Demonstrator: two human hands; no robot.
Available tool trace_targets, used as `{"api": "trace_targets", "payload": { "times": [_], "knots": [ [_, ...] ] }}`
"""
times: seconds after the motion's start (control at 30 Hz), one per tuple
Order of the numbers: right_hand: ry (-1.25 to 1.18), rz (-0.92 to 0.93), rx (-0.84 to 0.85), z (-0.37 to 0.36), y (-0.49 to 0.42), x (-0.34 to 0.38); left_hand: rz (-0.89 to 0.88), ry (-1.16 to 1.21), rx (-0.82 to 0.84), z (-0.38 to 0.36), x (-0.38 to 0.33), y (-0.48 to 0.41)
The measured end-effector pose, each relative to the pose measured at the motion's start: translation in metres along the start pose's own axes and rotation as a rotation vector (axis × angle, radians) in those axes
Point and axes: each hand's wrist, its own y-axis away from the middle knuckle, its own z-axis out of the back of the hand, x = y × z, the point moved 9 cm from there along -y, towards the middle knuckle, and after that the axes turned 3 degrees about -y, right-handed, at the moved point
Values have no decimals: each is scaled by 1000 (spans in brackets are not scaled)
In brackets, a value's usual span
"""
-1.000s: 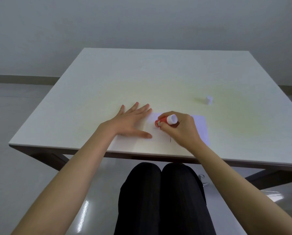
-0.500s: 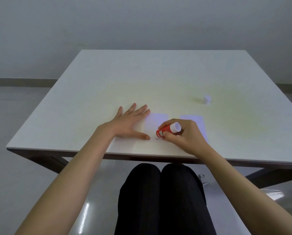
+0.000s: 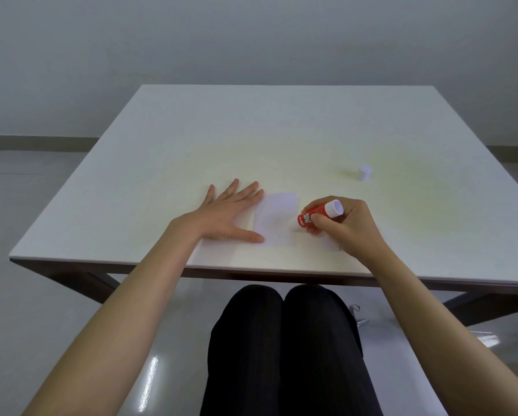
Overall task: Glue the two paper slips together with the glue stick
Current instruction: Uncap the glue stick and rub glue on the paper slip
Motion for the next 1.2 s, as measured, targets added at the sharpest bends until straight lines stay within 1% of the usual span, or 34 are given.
{"api": "trace_targets", "payload": {
  "times": [0.07,0.2,0.3,0.37,0.43,0.5,0.57,0.6,0.7,0.77,0.8,0.9,0.93,0.97,1.1,1.2],
  "knots": [
    [13,-5,-30,3,-1,-1,0,5,-2,0,-1,1],
    [33,-31,23,7,7,-2,-3,2,-12,0,0,0],
    [-28,-6,-45,17,4,4,-6,7,-25,-1,1,0],
    [-70,11,-57,7,-2,10,-5,8,-30,-1,1,-1],
    [-55,19,-3,-20,-7,15,2,3,-36,-2,0,-1],
    [26,16,75,-49,-12,14,4,4,-44,-2,-1,0],
    [50,3,110,-61,-19,13,-5,7,-45,0,-3,1],
    [42,-5,85,-58,-25,12,-9,2,-41,0,-4,1],
    [22,-44,-73,-33,-37,6,-5,-11,-33,1,-3,3],
    [25,-52,-110,-24,-35,3,1,-11,-36,1,-3,3],
    [36,-48,-77,-27,-31,2,3,-13,-38,1,-2,3],
    [51,-47,108,-41,-15,0,4,-8,-43,0,-2,1],
    [50,-46,121,-39,-14,-1,5,-5,-42,0,-1,1],
    [39,-49,90,-33,-15,-1,4,-2,-39,0,-1,1],
    [-11,-70,-150,6,-21,-2,3,15,-44,0,-1,4],
    [-157,-71,-262,21,-16,-3,4,34,-58,0,-3,7]
  ]
}}
